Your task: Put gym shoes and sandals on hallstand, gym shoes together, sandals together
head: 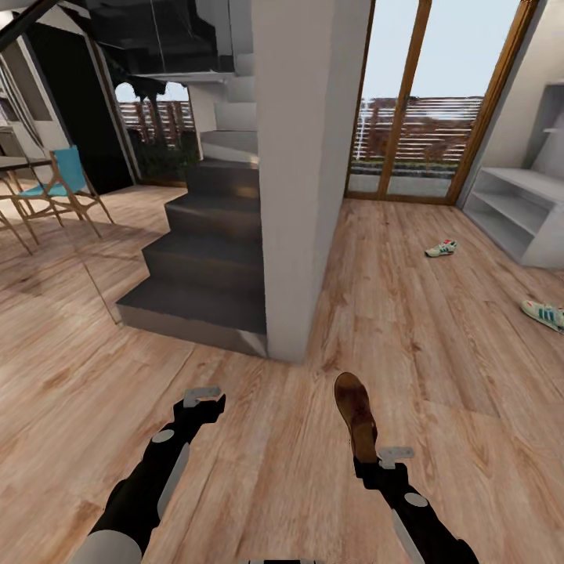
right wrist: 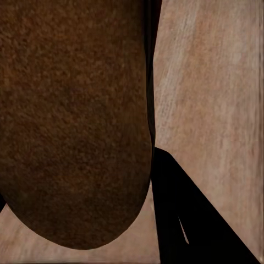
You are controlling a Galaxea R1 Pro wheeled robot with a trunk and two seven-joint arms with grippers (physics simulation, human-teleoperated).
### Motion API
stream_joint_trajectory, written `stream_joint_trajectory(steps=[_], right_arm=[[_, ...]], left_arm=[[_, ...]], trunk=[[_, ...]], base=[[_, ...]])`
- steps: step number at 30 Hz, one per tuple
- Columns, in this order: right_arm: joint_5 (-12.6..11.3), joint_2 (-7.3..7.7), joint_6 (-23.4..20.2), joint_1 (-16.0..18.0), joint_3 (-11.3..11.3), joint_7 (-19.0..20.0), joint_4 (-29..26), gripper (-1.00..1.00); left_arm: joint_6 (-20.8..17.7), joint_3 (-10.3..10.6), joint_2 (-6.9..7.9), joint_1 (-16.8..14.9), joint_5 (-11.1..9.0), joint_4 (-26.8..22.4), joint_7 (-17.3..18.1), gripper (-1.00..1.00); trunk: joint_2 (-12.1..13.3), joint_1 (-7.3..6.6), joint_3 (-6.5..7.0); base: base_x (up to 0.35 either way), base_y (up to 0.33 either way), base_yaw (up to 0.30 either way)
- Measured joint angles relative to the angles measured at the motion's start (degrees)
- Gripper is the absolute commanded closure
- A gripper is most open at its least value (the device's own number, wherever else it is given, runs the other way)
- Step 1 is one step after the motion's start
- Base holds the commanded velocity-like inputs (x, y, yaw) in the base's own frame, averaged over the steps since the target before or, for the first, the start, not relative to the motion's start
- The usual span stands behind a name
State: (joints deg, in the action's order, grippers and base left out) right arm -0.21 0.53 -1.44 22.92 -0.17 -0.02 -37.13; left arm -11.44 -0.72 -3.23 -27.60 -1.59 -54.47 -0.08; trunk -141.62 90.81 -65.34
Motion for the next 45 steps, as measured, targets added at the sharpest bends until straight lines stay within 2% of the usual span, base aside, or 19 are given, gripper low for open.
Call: stream_joint_trajectory(steps=[16, 31, 45], right_arm=[[0.0, 0.00, 0.0, 0.0, 0.0, 0.0, 0.0, 1.00], [0.0, 0.00, 0.0, 0.0, 0.0, 0.0, 0.0, 1.00], [0.0, 0.00, 0.0, 0.0, 0.0, 0.0, 0.0, 1.00]], left_arm=[[0.0, 0.0, 0.00, 0.0, 0.0, 0.0, 0.0, -1.00], [0.0, 0.0, 0.00, 0.0, -0.1, 0.0, 0.0, -1.00], [0.0, 0.0, 0.00, 0.0, 0.0, 0.0, 0.0, -1.00]], trunk=[[0.0, -0.02, 0.00], [0.0, -0.02, 0.00], [0.0, 0.00, 0.00]], base=[[0.045, 0.024, -0.299], [0.241, 0.164, -0.108], [0.020, 0.008, -0.269]])
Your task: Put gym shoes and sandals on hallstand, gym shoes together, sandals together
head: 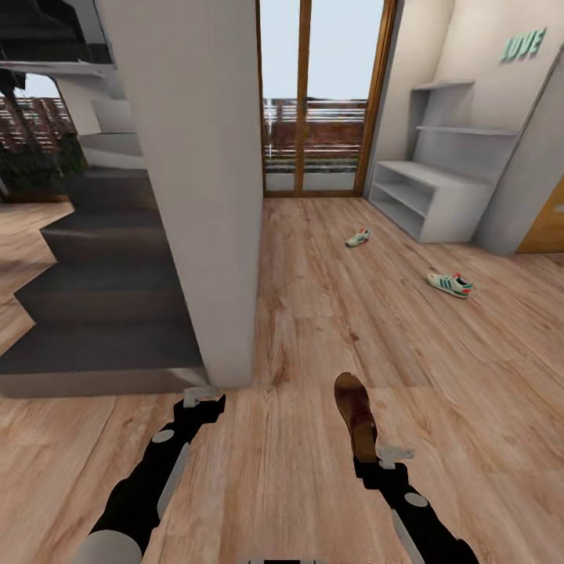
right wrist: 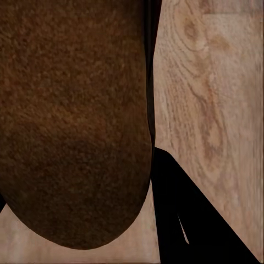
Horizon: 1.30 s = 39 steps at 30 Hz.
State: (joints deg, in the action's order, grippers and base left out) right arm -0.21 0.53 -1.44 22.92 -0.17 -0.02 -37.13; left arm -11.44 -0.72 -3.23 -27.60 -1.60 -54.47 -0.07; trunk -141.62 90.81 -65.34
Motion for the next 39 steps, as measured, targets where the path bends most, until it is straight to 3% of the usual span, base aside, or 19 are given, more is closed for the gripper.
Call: stream_joint_trajectory(steps=[9, 39], right_arm=[[0.0, 0.00, 0.0, 0.0, 0.0, 0.0, 0.0, 1.00], [0.2, 0.00, 0.0, 0.0, 0.0, 0.0, 0.0, 1.00]], left_arm=[[0.0, 0.0, 0.00, 0.0, 0.0, 0.0, 0.0, -1.00], [0.0, 0.1, 0.00, 0.0, 0.0, 0.0, 0.1, -1.00]], trunk=[[0.0, -0.02, 0.00], [0.0, -0.03, 1.09]], base=[[0.089, 0.000, -0.265], [0.337, -0.032, -0.080]])
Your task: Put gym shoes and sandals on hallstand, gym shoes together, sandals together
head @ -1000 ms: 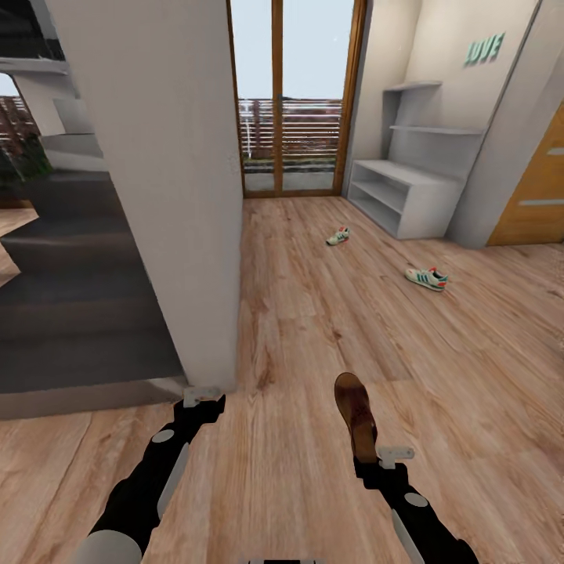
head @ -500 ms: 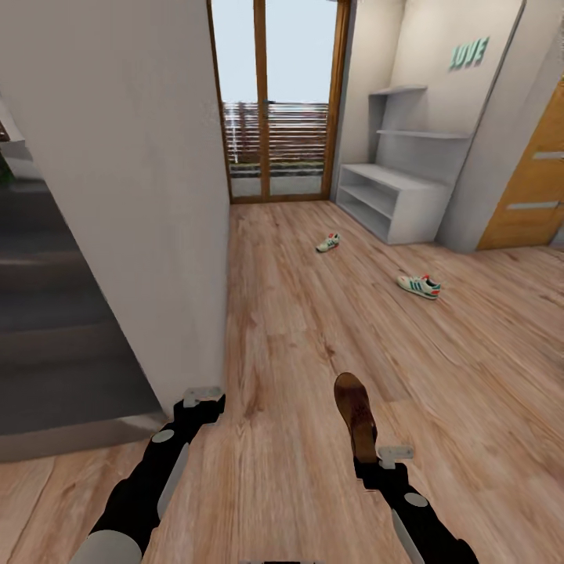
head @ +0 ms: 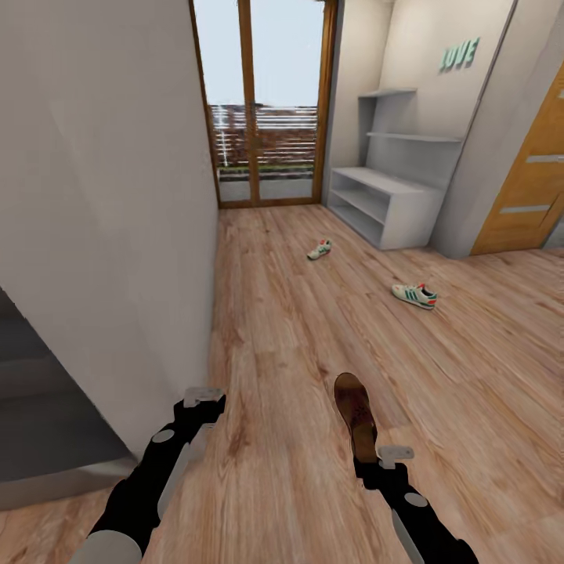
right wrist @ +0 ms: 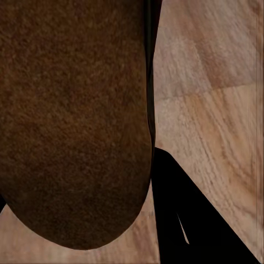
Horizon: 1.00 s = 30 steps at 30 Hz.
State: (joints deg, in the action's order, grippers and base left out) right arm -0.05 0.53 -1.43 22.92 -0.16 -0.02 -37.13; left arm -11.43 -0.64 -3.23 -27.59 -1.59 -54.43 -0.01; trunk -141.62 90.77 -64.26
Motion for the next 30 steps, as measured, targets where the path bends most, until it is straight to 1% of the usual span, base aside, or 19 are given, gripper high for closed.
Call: stream_joint_trajectory(steps=[5, 24, 28, 30], right_arm=[[-0.1, 0.00, 0.0, 0.0, 0.0, 0.0, 0.0, 1.00], [-0.2, 0.00, 0.0, 0.0, 0.0, 0.0, 0.0, 1.00], [-0.2, 0.00, 0.0, 0.0, 0.0, 0.0, 0.0, 1.00], [-0.2, 0.00, 0.0, 0.0, 0.0, 0.0, 0.0, 1.00]], left_arm=[[0.0, 0.0, 0.00, 0.0, 0.0, 0.0, 0.0, -1.00], [0.0, 0.0, 0.00, 0.0, 0.0, 0.0, 0.0, -1.00], [0.0, 0.0, 0.00, 0.0, 0.0, 0.0, 0.0, -1.00], [0.0, 0.0, 0.00, 0.0, 0.0, 0.0, 0.0, -1.00]], trunk=[[0.0, 0.02, 0.09], [0.0, 0.03, 0.47], [0.0, 0.02, 0.55], [0.0, 0.00, 0.59]], base=[[0.151, -0.041, -0.241], [0.012, -0.001, -0.260], [0.144, 0.000, -0.260], [0.318, 0.000, -0.260]])
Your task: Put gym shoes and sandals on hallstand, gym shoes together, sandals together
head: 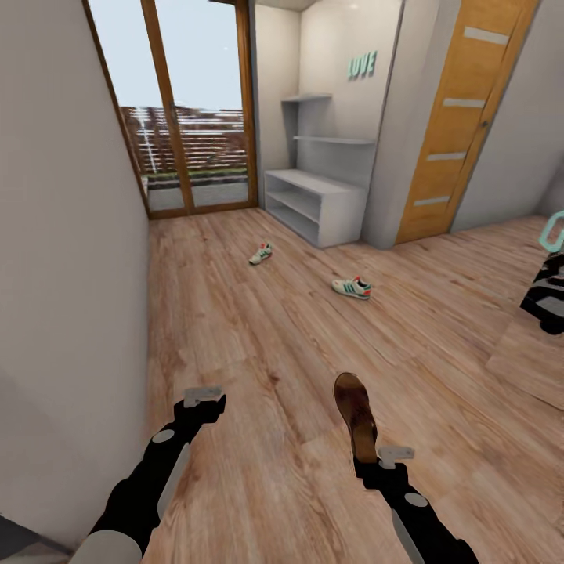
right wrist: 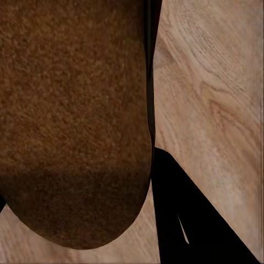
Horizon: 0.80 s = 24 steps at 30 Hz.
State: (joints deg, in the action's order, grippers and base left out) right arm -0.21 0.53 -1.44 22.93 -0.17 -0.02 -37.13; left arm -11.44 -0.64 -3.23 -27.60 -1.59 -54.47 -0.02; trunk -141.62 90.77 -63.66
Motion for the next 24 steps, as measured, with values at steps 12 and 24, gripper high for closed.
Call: stream_joint_trajectory(steps=[12, 24], right_arm=[[0.0, 0.00, 0.0, 0.0, 0.0, 0.0, 0.0, 1.00], [0.1, 0.00, 0.0, 0.0, 0.0, 0.0, 0.0, 1.00]], left_arm=[[0.0, 0.0, -0.03, 0.0, 0.0, 0.0, 0.0, -1.00], [0.0, 0.0, -0.05, 0.0, 0.0, 0.0, 0.0, -1.00]], trunk=[[0.0, 0.00, 0.24], [0.0, 0.00, 0.39]], base=[[0.342, 0.000, -0.260], [0.346, 0.027, -0.214]])
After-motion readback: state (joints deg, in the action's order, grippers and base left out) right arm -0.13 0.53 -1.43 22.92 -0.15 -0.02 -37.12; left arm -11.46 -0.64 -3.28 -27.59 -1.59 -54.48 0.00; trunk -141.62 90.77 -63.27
